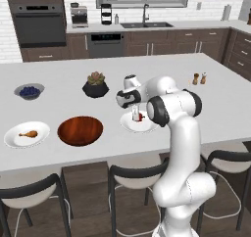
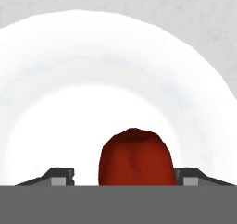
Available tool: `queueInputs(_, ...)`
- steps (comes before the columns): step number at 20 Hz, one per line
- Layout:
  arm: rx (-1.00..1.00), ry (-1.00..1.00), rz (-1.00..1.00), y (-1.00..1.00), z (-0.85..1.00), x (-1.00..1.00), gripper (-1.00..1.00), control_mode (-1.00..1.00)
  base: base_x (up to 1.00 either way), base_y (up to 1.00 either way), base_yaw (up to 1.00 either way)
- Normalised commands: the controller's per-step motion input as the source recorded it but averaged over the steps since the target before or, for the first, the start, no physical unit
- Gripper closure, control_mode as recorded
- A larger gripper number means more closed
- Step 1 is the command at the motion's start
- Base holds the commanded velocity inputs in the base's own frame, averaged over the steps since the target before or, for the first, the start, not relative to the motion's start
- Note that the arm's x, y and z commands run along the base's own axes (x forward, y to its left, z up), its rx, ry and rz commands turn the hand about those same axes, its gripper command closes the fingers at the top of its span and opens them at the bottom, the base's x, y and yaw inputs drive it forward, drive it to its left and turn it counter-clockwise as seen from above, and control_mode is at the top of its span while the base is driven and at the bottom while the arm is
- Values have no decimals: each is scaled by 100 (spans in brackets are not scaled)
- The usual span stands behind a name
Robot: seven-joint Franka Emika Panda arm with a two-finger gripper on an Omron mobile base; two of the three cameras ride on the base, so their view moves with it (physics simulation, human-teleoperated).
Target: Pick the chicken drumstick and bell pepper from their plates and place them in the bowl. Then put the bowl in the fridge.
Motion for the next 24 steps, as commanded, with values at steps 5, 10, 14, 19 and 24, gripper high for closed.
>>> queueInputs(5,0,0,10,-3,-36,-19,100,-100,0,0,0)
queueInputs(10,-1,-8,9,9,-11,-51,100,-100,0,0,0)
queueInputs(14,0,-18,6,35,14,-60,100,-100,0,0,0)
queueInputs(19,0,-12,7,64,53,-62,100,-100,0,0,0)
queueInputs(24,7,-14,0,76,44,-81,100,-100,0,0,0)
